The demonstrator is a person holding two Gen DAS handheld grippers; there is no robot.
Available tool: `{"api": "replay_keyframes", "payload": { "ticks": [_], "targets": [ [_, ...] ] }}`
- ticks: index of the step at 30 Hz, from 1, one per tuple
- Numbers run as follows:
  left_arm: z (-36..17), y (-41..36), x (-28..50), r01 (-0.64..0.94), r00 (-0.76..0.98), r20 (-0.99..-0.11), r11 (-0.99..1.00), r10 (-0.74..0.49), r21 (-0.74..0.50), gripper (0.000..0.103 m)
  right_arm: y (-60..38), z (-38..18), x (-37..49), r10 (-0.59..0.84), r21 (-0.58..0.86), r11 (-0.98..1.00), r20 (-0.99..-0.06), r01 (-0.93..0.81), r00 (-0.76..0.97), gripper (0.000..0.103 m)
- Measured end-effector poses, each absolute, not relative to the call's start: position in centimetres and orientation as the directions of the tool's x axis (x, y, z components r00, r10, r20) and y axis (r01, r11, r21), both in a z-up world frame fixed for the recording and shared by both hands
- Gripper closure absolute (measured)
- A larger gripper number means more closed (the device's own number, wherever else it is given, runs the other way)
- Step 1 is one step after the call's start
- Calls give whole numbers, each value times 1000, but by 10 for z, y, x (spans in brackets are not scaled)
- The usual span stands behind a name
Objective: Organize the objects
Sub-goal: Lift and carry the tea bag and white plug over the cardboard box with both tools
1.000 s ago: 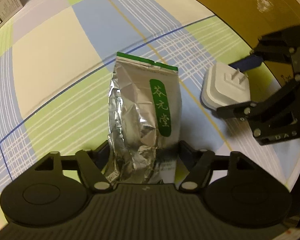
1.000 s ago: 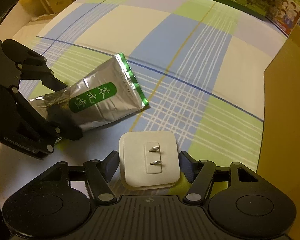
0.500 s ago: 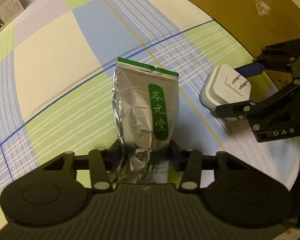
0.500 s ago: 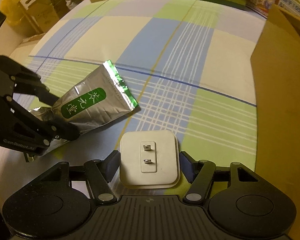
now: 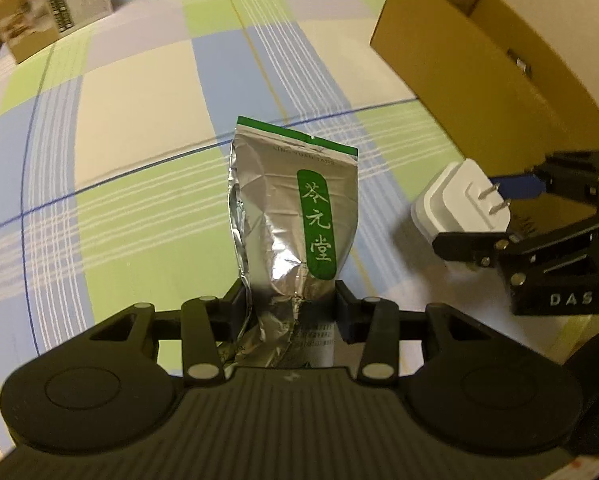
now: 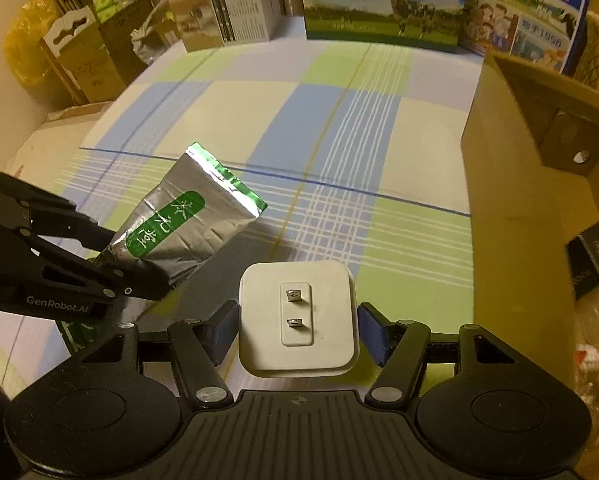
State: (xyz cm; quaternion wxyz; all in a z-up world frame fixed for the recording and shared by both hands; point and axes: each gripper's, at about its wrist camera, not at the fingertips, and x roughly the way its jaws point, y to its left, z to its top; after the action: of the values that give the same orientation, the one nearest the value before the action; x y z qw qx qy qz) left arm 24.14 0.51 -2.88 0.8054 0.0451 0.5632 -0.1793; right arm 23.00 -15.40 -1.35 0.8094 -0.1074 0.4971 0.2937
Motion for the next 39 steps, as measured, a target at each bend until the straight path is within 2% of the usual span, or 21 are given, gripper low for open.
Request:
{"api": "replay_keyframes", "payload": {
  "ticks": [18, 39],
  "targets": [
    [33, 2, 142, 109, 474, -833, 958, -284, -265, 64, -190, 42, 161, 401, 133, 835, -812, -534, 425, 42],
    [60, -30, 114, 104, 541, -795, 960, -274, -261, 64, -215, 69, 137, 426, 134, 838, -768, -529, 479, 42]
  ]
}}
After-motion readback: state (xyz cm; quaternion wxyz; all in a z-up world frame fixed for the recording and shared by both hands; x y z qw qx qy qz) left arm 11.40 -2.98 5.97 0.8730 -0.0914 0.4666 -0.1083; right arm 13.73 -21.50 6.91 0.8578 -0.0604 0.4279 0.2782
